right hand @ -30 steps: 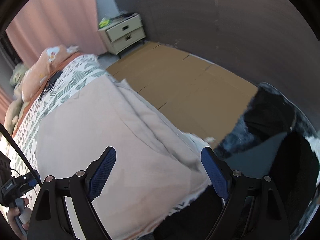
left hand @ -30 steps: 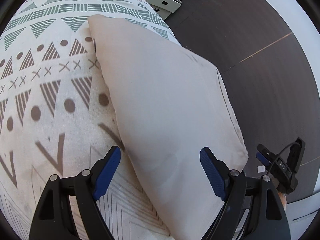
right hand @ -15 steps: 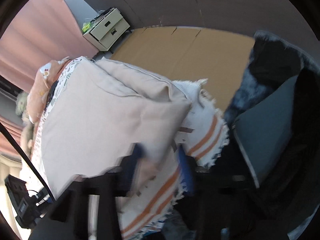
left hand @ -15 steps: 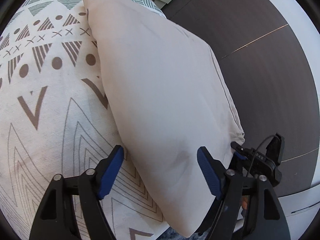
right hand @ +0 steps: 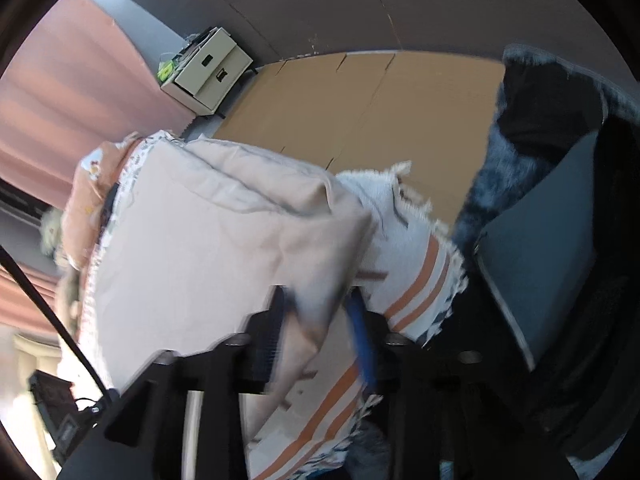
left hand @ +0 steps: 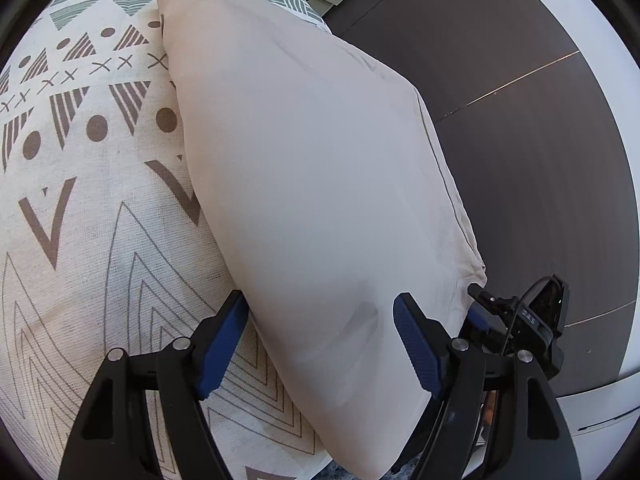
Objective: Fold large clothes
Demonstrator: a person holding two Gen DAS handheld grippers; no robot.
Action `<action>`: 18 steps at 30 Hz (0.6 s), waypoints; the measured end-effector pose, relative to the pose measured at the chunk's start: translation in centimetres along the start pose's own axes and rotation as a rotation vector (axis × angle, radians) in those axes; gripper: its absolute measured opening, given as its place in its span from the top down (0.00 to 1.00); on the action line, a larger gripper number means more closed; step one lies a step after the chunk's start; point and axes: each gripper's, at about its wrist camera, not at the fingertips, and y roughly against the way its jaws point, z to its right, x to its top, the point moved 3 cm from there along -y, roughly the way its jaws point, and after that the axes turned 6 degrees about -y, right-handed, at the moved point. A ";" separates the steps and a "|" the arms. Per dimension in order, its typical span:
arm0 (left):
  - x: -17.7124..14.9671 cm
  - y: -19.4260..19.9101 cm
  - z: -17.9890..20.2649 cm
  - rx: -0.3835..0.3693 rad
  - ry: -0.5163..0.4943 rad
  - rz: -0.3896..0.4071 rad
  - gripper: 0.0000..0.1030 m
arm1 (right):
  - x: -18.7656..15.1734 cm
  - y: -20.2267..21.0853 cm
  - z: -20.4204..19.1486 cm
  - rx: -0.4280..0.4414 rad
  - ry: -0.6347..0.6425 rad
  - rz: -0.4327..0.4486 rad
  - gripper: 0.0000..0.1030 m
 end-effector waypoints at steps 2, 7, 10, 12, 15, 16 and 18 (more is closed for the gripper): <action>0.0 0.0 0.0 0.003 -0.002 0.003 0.27 | -0.7 -0.4 0.8 0.020 -0.026 -0.008 0.34; 0.0 -0.1 0.2 -0.017 0.003 0.007 0.27 | -0.6 -2.0 1.5 0.081 -0.025 -0.033 0.65; 0.3 -0.4 0.5 -0.034 0.002 0.005 0.27 | 0.2 -2.4 2.1 0.078 -0.039 -0.021 0.78; 0.3 -0.7 0.7 -0.047 0.002 -0.001 0.27 | 0.8 -2.3 1.9 0.069 -0.036 -0.003 0.81; 0.2 -0.9 1.1 -0.035 -0.004 -0.012 0.27 | 2.0 -2.5 1.9 0.051 -0.049 0.026 0.81; 0.1 -0.9 1.2 -0.024 -0.007 -0.015 0.27 | 2.1 -2.6 1.8 0.050 -0.053 0.030 0.81; -0.2 -0.5 1.2 -0.001 -0.016 -0.018 0.27 | 2.2 -2.8 1.7 0.044 -0.060 0.025 0.81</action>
